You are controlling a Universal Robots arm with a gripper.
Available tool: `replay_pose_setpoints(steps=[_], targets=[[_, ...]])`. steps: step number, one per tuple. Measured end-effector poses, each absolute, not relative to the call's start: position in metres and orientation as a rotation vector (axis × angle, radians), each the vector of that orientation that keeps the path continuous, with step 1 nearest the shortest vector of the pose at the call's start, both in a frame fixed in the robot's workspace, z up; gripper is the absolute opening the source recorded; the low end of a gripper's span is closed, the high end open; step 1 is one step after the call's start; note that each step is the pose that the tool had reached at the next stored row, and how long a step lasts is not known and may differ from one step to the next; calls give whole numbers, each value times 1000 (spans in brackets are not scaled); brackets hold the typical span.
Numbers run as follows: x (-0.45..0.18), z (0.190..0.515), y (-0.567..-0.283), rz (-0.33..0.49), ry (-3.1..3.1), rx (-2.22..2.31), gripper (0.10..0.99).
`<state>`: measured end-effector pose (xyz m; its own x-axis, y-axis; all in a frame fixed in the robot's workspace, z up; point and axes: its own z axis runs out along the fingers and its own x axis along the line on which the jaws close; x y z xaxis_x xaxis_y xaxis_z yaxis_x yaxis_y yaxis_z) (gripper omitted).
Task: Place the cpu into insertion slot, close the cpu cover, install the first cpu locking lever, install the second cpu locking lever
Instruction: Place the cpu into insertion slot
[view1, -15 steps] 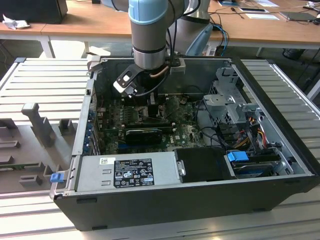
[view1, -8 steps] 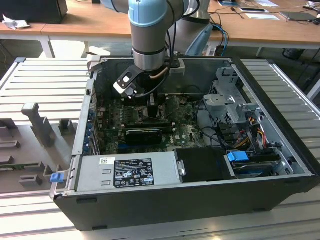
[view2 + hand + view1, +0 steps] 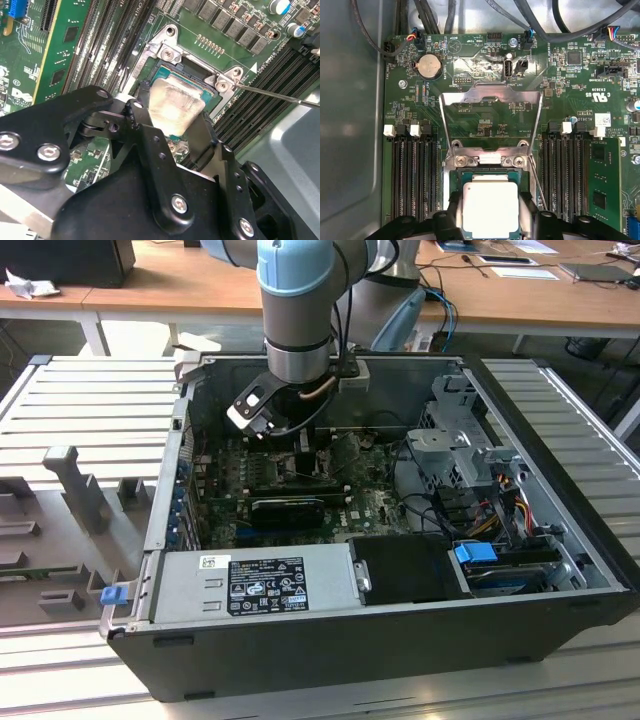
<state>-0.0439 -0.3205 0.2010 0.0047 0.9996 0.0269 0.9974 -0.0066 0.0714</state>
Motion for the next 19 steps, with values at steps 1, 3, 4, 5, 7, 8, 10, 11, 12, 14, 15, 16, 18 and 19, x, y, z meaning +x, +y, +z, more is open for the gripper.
replay_pose_setpoints(steps=[1,3,4,5,7,8,10,11,12,14,15,16,18,19], targets=[[-44,201,-321,108,2192,2204,604],[-44,201,-321,108,2192,2204,604],[-44,201,-321,108,2191,2204,604],[-44,202,-321,108,2191,2204,604],[-44,205,-321,108,2191,2204,604],[-44,207,-321,108,2191,2204,604],[-44,210,-321,108,2191,2204,592],[-44,212,-321,108,2192,2204,525],[-44,213,-321,108,2192,2204,525],[-44,216,-321,108,2192,2204,341],[-44,217,-321,108,2192,2204,278],[-44,217,-321,108,2192,2204,278],[-44,219,-321,108,2192,2204,157],[-44,220,-321,108,2192,2204,106]])
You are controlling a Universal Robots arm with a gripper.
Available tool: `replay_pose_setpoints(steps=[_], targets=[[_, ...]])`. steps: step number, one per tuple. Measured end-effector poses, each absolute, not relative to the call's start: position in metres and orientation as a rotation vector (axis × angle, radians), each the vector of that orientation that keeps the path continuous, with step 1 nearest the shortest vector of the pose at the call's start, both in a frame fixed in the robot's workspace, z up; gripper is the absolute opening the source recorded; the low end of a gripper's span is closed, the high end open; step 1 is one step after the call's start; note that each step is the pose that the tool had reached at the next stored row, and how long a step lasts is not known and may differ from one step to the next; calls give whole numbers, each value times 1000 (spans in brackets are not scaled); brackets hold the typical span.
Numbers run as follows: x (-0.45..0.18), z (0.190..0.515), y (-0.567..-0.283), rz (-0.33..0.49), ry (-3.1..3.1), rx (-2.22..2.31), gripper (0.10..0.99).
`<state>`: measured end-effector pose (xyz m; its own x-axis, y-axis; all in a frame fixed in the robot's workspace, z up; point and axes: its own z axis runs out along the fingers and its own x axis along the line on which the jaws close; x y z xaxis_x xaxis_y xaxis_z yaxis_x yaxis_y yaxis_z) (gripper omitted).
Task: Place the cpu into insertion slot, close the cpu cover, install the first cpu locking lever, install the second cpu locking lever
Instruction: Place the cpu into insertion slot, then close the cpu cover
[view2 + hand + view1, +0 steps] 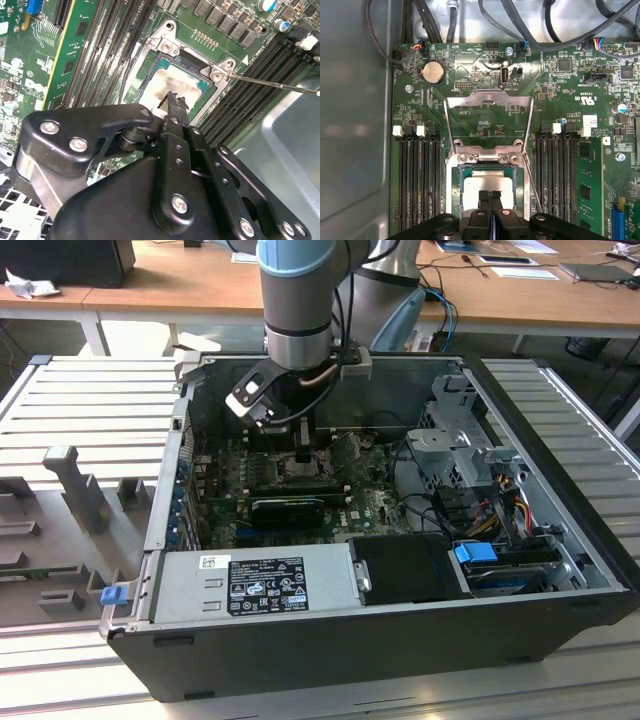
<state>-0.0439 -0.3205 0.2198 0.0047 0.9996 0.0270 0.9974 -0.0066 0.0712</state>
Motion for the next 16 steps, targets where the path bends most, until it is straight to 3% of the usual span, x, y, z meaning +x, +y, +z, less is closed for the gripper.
replay_pose_setpoints(steps=[16], targets=[[-35,225,-321,104,2198,2211,106]])
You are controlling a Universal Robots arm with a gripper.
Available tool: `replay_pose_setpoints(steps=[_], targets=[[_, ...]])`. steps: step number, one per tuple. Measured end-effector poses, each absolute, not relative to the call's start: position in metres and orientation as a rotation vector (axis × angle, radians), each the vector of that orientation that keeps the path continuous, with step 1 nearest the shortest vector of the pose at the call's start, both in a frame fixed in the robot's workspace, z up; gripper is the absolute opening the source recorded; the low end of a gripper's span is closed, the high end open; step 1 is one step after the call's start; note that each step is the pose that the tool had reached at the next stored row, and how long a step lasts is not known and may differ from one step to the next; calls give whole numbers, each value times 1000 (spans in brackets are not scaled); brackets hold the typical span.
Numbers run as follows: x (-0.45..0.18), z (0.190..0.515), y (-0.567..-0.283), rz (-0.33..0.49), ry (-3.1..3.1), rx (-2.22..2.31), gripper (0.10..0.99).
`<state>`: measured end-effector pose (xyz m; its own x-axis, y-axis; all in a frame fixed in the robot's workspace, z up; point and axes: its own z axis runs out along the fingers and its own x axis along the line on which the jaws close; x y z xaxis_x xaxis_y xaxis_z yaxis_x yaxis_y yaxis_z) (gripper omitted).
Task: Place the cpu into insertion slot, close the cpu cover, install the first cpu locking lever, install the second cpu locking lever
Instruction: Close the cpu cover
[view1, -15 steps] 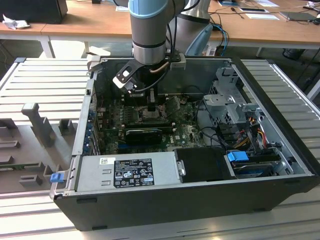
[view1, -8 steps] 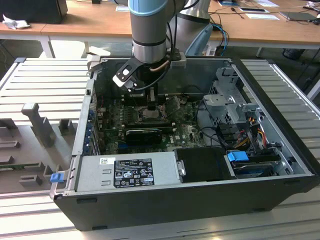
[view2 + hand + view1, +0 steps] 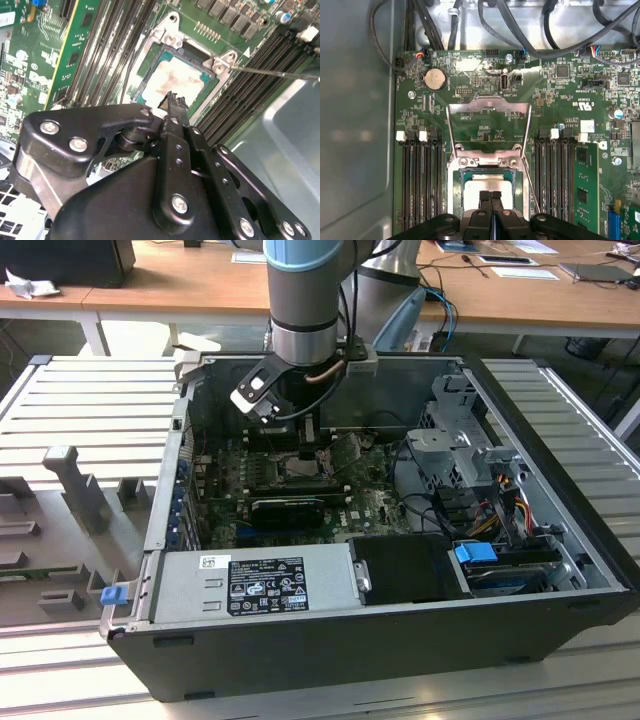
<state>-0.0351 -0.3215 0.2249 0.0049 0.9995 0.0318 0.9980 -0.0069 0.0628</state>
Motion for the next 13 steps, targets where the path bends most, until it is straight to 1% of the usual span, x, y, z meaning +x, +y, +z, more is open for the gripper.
replay_pose_setpoints(steps=[13], targets=[[-34,242,-321,103,2200,2214,106]])
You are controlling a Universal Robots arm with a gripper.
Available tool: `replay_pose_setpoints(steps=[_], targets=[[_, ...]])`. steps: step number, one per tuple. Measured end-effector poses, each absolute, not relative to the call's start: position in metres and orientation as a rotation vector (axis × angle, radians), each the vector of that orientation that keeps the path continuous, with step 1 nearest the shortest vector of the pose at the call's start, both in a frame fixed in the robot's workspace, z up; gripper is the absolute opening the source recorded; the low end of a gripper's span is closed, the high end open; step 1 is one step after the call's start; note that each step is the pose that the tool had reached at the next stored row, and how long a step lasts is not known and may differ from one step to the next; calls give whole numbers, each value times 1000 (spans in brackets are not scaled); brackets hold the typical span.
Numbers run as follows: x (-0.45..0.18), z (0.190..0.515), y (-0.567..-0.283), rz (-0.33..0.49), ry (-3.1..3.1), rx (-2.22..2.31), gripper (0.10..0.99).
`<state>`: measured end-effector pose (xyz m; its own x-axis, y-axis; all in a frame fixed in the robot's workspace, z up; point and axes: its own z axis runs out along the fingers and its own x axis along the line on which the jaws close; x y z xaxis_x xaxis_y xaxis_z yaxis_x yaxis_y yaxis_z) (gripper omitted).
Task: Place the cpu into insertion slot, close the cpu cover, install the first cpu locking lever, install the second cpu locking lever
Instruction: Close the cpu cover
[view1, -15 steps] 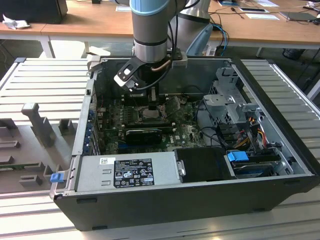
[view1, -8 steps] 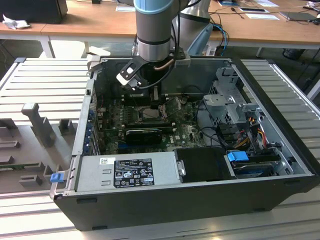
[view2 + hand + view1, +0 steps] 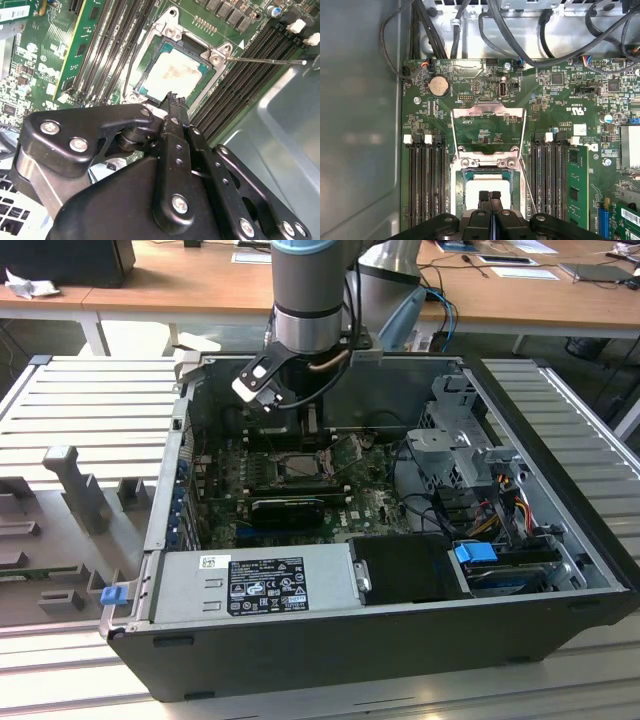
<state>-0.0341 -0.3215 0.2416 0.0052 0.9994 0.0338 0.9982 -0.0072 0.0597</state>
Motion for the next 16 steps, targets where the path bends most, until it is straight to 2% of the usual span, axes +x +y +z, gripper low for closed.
replay_pose_setpoints(steps=[16], targets=[[-29,246,-320,102,2200,2213,106]])
